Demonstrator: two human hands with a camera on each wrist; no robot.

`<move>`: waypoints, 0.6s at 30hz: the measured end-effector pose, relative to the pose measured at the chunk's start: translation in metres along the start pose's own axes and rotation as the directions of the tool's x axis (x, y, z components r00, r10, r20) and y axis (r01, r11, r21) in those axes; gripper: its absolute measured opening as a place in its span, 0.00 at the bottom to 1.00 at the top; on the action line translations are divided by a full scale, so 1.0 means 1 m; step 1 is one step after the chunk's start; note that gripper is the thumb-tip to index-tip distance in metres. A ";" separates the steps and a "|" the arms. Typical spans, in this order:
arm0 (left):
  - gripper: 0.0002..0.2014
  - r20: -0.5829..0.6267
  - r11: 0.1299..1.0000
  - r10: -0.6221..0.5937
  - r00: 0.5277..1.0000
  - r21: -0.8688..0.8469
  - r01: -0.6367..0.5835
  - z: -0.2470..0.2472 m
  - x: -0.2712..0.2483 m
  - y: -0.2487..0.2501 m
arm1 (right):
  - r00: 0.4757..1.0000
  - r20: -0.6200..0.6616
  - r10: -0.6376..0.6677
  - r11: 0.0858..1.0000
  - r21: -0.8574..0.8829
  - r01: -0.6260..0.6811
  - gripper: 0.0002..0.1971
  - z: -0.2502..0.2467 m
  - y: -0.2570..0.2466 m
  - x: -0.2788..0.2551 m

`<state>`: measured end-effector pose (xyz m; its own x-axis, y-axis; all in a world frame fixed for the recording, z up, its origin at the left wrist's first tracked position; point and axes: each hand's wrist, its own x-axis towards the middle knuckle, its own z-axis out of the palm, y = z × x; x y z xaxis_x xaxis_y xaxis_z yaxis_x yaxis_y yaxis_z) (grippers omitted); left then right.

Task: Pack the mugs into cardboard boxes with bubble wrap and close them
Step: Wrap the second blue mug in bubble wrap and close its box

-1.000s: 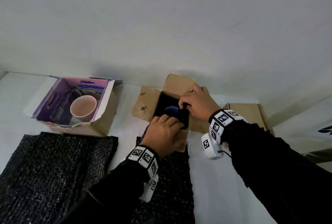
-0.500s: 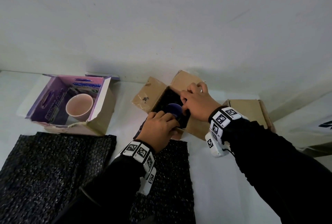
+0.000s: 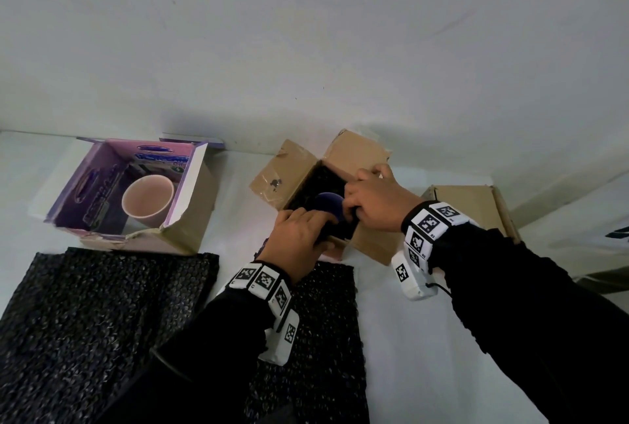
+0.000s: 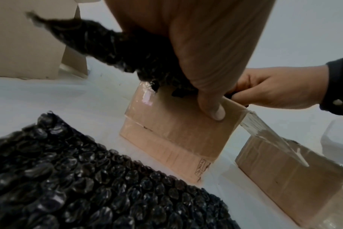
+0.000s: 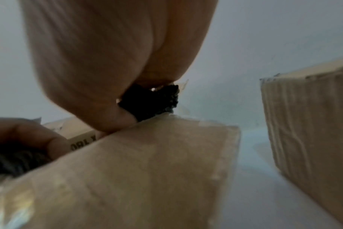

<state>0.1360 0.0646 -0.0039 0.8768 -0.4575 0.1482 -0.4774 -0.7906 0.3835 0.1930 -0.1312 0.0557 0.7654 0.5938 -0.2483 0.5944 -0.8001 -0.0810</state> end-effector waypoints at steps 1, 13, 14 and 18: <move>0.18 -0.001 1.000 0.005 1.000 0.004 -0.005 0.000 0.000 -0.001 | 0.999 -0.036 -0.008 1.000 -0.006 0.008 0.13 0.003 0.001 -0.003; 0.14 0.066 0.991 0.085 0.994 0.100 -0.091 -0.004 0.007 -0.007 | 0.983 -0.113 0.144 0.989 -0.026 -0.148 0.22 0.021 -0.002 -0.018; 0.14 0.071 0.990 0.089 0.994 0.105 -0.096 -0.004 0.008 -0.007 | 0.981 -0.093 0.173 0.985 -0.003 -0.174 0.21 0.022 -0.003 -0.017; 0.14 0.104 0.990 0.073 0.992 0.115 -0.085 -0.005 0.008 -0.004 | 0.977 -0.032 0.212 0.939 0.283 -0.194 0.14 0.009 0.005 -0.006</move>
<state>0.1450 0.0665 -0.0001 0.8289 -0.5537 0.0802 -0.5534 -0.7905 0.2622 0.1896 -0.1397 0.0477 0.8814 0.4134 -0.2285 0.3397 -0.8910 -0.3014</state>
